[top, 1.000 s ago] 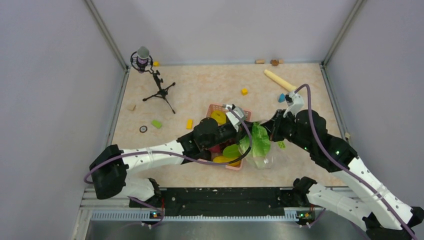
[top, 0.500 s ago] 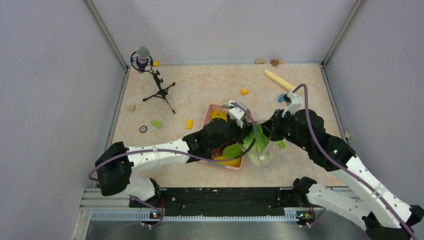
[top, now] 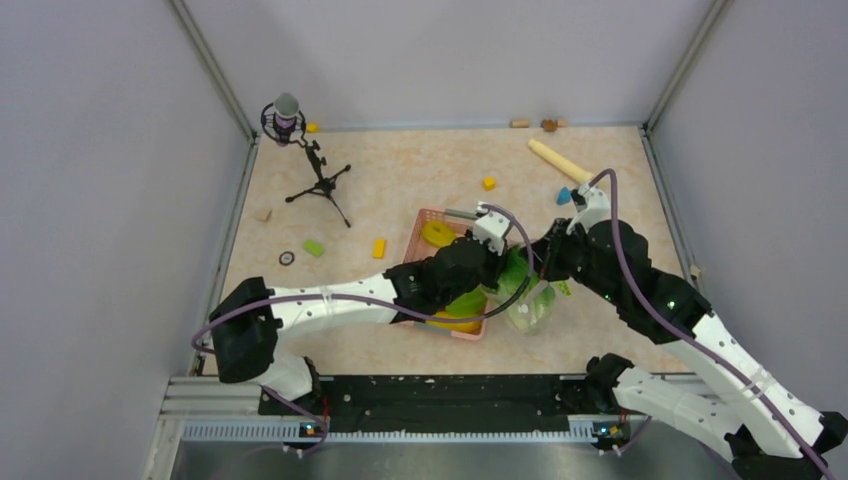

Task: Place the food in the zip-top bag and seal the zipper
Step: Place the fake vegetable in the zipper food storage bag.

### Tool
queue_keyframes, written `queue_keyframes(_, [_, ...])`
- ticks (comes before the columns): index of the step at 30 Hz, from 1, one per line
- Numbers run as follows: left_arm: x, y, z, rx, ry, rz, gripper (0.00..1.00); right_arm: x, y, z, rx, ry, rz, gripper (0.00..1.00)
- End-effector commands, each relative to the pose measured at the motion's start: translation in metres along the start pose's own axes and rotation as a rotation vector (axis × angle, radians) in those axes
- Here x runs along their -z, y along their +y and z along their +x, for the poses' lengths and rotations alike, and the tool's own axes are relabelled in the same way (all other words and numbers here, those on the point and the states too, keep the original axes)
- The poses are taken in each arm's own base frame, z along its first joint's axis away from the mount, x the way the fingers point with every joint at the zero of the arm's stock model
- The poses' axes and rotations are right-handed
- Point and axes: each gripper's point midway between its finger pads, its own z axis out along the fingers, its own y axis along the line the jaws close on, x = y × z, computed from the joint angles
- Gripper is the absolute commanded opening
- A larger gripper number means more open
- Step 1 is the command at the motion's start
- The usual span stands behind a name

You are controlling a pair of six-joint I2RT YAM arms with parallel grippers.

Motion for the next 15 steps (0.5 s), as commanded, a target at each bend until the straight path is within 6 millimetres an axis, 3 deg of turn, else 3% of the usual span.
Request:
queue_keyframes(1, [0.003,0.046,0.064,-0.066,0.231,-0.217,0.00,0.023,0.031,-0.066,-0.058,-0.257,-0.121,0.00])
queue_keyframes(5, [0.002,0.041,0.064,-0.025,0.248,-0.213,0.00,0.021,0.024,-0.065,-0.056,-0.261,-0.084,0.00])
queue_keyframes(6, [0.002,0.036,0.062,-0.012,0.250,-0.189,0.04,0.020,0.020,-0.066,-0.056,-0.268,-0.062,0.00])
queue_keyframes(12, [0.016,-0.008,0.048,0.019,0.236,0.075,0.64,0.014,-0.003,-0.065,-0.053,-0.288,0.059,0.00])
queue_keyframes(15, [0.025,-0.015,0.030,0.023,0.173,0.130,0.81,0.011,-0.013,-0.062,-0.056,-0.286,0.106,0.00])
